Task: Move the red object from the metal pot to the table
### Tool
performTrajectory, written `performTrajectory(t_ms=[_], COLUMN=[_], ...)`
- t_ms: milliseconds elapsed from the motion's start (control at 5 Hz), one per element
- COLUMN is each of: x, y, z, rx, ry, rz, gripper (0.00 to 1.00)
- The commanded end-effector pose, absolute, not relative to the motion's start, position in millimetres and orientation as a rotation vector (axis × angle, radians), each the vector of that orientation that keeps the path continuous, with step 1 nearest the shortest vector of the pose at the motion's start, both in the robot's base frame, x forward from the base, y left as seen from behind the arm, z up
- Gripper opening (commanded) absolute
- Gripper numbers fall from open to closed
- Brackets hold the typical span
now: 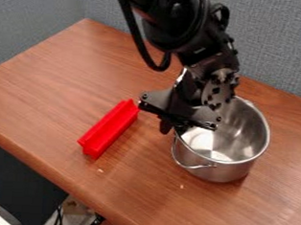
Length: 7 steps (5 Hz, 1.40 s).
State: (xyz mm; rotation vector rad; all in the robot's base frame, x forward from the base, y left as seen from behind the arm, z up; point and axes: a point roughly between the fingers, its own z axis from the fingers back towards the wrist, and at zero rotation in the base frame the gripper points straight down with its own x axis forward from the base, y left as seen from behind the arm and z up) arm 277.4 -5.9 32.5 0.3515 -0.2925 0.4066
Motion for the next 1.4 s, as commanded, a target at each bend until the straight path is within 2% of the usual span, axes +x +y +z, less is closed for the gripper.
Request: performTrajectory(t_ms=[0, 200, 400, 600, 800, 1200], x=[238, 232, 226, 220, 217, 227], y=[13, -10, -32, -31, -26, -2], z=[-17.0, -17.9, -13.3, 3.1, 20.8, 38.5], rx=[0.506, 0.519, 0.522, 0.507, 0.493, 0.509], ry=[-0.091, -0.096, -0.100, -0.118, -0.131, -0.123], rz=[0.357, 0.368, 0.376, 0.308, 0.256, 0.299], gripper=[1.00, 0.00, 0.00, 0.00, 0.00, 0.00])
